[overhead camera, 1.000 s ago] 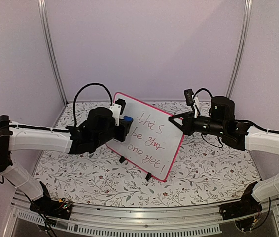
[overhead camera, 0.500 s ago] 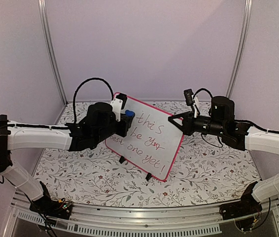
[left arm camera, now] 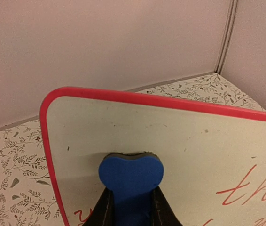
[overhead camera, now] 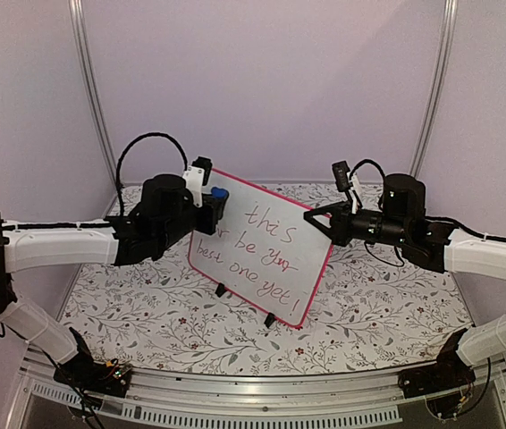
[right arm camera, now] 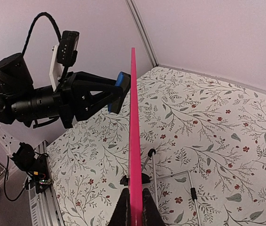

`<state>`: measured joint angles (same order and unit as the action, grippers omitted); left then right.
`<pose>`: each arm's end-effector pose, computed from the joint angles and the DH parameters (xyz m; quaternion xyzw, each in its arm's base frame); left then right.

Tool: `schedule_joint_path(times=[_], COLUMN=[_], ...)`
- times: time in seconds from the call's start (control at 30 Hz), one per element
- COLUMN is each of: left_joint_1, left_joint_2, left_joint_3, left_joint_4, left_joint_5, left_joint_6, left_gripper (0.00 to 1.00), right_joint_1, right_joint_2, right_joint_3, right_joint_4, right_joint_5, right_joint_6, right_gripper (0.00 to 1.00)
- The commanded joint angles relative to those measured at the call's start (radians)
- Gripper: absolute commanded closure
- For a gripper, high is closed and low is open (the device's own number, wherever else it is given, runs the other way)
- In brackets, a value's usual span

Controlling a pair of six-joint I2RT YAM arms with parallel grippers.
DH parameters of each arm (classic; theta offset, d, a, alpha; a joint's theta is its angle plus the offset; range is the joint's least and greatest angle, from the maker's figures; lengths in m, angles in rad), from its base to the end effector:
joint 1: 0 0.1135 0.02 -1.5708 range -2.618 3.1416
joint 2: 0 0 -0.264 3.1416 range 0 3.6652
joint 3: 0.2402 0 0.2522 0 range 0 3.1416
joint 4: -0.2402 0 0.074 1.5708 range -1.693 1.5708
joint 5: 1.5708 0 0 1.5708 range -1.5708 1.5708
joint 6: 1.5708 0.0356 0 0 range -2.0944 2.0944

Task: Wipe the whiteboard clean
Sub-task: Erase the center of the whiteboard.

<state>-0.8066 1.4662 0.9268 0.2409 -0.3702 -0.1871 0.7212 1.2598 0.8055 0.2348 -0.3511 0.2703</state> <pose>0.2417 -0.2336 0.2702 0.1369 0.7863 -0.1482 0.5839 0.2101 0.2010 0.2879 -0.2782 0.7244 0.4128 0.4768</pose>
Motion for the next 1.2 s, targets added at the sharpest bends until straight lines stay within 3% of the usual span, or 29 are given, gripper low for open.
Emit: schedule_joint_path(times=[0.0,0.5,0.8,1.17], left_joint_1=[0.019,0.017,-0.009,-0.134], left_joint_2=[-0.015,-0.011,-0.033,0.029], left_joint_3=[-0.012,-0.181,-0.159,-0.077], left_joint_4=[-0.013,0.055,0.064,0.059], left_joint_5=[0.018,0.062,0.075,0.033], left_joint_6=[-0.001,-0.086,-0.080,-0.039], left_gripper=[0.83,0.84,0.84,0.84], right_joint_1=[0.043,0.043,0.043,0.043], right_joint_2=[0.032,0.039,0.040,0.029], right_joint_3=[-0.024,-0.022,-0.022,-0.013], right_joint_4=[-0.125,-0.125,-0.127,-0.147], right_joint_5=[-0.111,-0.112,-0.109,-0.098], right_joint_6=[-0.065,-0.066,-0.065,-0.070], right_gripper=[1.00,1.00,1.00,1.00])
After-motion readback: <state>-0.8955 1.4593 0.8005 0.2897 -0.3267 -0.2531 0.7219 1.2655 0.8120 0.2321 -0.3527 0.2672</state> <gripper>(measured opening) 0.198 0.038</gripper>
